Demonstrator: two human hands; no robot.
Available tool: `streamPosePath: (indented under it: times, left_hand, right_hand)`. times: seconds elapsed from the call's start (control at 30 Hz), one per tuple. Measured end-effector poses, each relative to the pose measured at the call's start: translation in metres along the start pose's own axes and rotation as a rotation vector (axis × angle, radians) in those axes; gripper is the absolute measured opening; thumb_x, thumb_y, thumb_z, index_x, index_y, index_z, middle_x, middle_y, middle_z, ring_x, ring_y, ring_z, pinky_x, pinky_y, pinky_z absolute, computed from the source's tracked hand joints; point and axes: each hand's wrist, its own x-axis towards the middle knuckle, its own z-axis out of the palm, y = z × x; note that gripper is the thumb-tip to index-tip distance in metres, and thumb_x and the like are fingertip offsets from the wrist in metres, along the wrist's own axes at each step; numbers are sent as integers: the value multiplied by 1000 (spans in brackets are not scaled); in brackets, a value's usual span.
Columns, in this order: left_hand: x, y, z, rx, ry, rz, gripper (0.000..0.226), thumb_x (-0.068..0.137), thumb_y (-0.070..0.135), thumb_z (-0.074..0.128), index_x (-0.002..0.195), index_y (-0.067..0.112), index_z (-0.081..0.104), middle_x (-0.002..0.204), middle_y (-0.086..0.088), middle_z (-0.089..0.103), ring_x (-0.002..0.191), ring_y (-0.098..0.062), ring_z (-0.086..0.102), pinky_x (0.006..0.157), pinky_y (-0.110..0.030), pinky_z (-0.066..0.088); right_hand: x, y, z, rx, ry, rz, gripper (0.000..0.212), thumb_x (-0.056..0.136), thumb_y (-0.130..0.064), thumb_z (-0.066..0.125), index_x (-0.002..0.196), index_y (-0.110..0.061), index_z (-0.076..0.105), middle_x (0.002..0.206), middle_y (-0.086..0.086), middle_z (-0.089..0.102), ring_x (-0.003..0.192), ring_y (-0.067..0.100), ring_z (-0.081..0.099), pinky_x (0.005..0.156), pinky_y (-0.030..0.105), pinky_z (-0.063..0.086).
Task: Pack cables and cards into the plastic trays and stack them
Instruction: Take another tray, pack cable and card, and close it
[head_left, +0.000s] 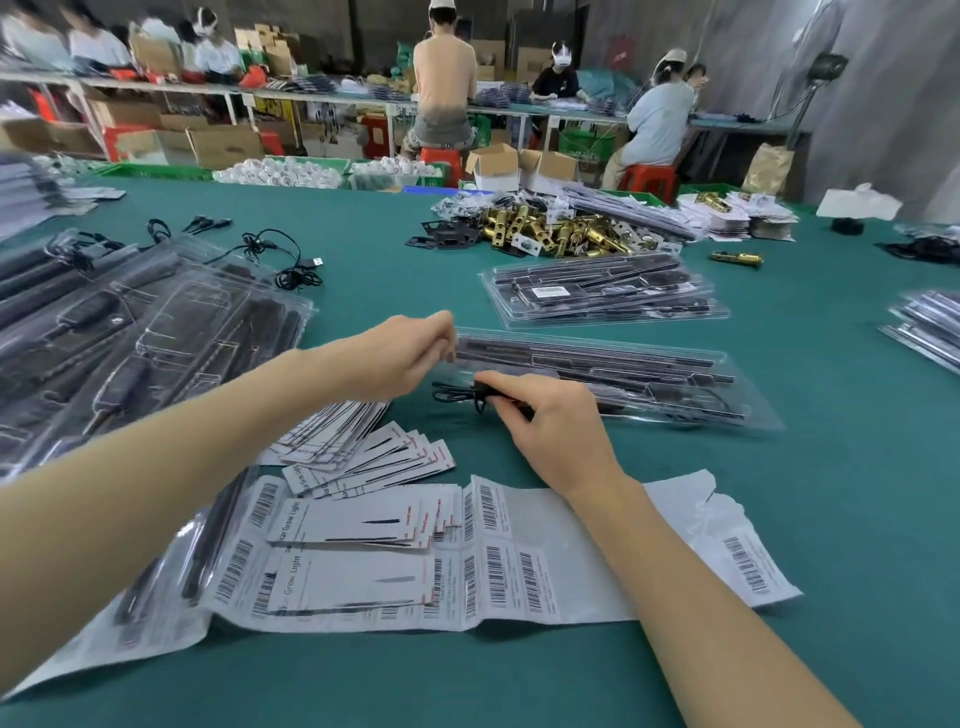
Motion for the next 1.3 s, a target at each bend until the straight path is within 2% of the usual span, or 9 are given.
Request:
streamPosePath:
  times: [0.13,0.27,0.4,0.53,0.77,0.87,1.0,1.1,1.3]
  left_hand:
    - [-19,17,16,-109,464,66,16,96,30,59,98,19,48,94,4,53,88,-16,50,80,-26,44]
    - [-29,35,21,164,257,188,43,82,47,72,115,26,55,108,8,55,98,-14,49,82,-29,40]
    - [-29,45,14,186,437,198,24,83,29,76,100,18,63,90,8,64,91,-21,52,75,-37,45]
    - [-32,51,18,178,404,141,8,89,21,73,91,14,71,78,-1,69,72,-30,63,57,-37,51]
    - [-31,61,28,242,290,30,34,104,35,50,131,19,63,110,0,73,92,-31,69,73,-44,55]
    - [-25,64,30,276,229,0,36,107,38,35,132,30,60,119,12,68,110,-20,62,81,-40,54]
    - [-17,60,34,146,227,-34,31,105,33,46,128,32,67,116,8,72,125,-18,56,88,-41,53]
    - [-17,63,37,-45,215,-15,25,101,23,57,121,20,72,106,-4,76,99,-29,68,82,-41,51]
    - [-7,66,40,-50,298,-120,22,98,26,62,113,28,77,83,-8,76,69,-28,61,69,-41,52]
  right_hand:
    - [1,-1,-1,29,13,21,29,94,-7,65,120,-18,75,96,3,77,86,23,70,80,43,54]
    - [3,0,1,31,5,36,32,96,-5,63,124,-16,72,100,7,77,89,27,70,83,43,53]
    - [1,-2,1,47,28,46,31,94,-4,64,123,-13,73,109,6,77,97,24,71,90,40,54]
    - [2,-3,-1,36,48,38,29,92,-2,67,118,-12,75,111,3,76,102,20,72,94,36,54]
    - [3,1,1,-46,55,113,25,91,-3,66,113,-9,76,106,7,77,98,27,71,90,42,53]
    - [2,2,1,-29,52,119,24,90,-3,68,110,-10,77,98,8,77,90,29,69,83,42,53]
    - [3,1,2,-38,48,185,18,93,-10,68,108,-11,78,104,8,67,89,26,64,81,37,51]
    - [4,0,2,-69,-19,233,20,98,-14,62,112,-11,76,110,8,66,95,27,63,84,38,50]
    - [2,-6,1,-222,-97,255,28,104,-20,47,117,-11,71,117,7,63,111,26,50,89,41,45]
